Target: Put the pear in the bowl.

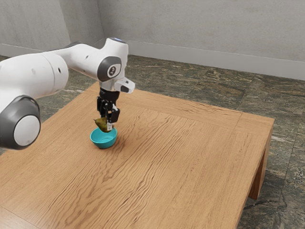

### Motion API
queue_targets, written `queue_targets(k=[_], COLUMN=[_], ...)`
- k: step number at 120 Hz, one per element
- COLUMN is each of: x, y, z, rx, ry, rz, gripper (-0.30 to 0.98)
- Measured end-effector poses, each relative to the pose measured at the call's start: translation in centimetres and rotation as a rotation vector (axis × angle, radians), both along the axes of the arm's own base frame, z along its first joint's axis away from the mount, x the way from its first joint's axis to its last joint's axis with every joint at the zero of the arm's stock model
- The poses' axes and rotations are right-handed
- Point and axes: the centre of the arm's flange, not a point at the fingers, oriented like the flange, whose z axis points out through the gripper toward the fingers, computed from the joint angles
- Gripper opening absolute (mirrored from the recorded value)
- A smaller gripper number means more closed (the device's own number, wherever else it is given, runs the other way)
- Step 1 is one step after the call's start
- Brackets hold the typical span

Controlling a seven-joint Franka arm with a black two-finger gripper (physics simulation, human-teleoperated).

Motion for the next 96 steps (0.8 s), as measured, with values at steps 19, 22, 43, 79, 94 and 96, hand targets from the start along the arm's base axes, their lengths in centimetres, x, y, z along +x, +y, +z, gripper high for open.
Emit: queue_targets(k=[19, 22, 43, 79, 94, 96], x=[-0.3, -0.4, -0.5, -0.6, -0.5, -0.6], y=[1.7, 1.9, 3.3, 4.6, 4.6, 4.6], z=[-0.4, -0.5, -0.9, -2.3, -2.4, -2.4], rx=[0.001, 0.001, 0.003, -0.001, -0.008, -0.010], ry=[0.015, 0.017, 0.028, 0.044, 0.046, 0.047], rz=[0.017, 0.019, 0.028, 0.028, 0.024, 0.024], gripper=[0.04, 0.04, 0.04, 0.04, 0.21, 0.25])
